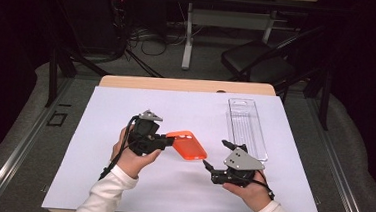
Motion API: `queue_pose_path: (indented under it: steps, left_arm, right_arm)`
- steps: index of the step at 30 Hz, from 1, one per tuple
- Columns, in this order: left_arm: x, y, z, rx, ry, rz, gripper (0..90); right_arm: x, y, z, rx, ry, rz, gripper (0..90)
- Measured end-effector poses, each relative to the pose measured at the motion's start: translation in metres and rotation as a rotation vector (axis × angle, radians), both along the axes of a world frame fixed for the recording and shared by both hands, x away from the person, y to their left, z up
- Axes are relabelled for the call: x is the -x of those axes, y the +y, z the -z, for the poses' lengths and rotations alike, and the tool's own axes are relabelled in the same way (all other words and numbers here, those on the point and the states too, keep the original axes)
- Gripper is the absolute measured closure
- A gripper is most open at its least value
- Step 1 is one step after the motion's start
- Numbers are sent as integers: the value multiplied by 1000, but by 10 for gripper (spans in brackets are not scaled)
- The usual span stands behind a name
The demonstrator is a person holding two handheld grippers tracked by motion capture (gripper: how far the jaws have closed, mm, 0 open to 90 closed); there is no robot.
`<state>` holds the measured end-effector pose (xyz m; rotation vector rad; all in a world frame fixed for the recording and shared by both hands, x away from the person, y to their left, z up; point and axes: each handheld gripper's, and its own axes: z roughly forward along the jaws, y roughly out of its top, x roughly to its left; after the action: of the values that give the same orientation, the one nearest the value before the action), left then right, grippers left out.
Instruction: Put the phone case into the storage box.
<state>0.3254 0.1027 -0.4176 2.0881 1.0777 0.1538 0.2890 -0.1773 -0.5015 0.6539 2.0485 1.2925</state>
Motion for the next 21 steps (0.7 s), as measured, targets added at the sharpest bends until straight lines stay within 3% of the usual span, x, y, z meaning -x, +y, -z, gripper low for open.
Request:
queue_pose_path:
  steps: [3,13,17,21]
  left_arm:
    - [1,-1,-1,-15,0,-1,819]
    - [3,-3,-1,-64,-21,-19,819]
    - [3,-4,-1,-71,-19,-19,819]
    - [2,-4,0,-82,-22,-19,819]
  right_arm:
    - [-1,2,-2,1,-9,10,141]
    - [-8,12,-11,1,23,17,115]
    - [-7,15,-14,2,13,11,115]
    - [-5,19,-16,35,-14,13,118]
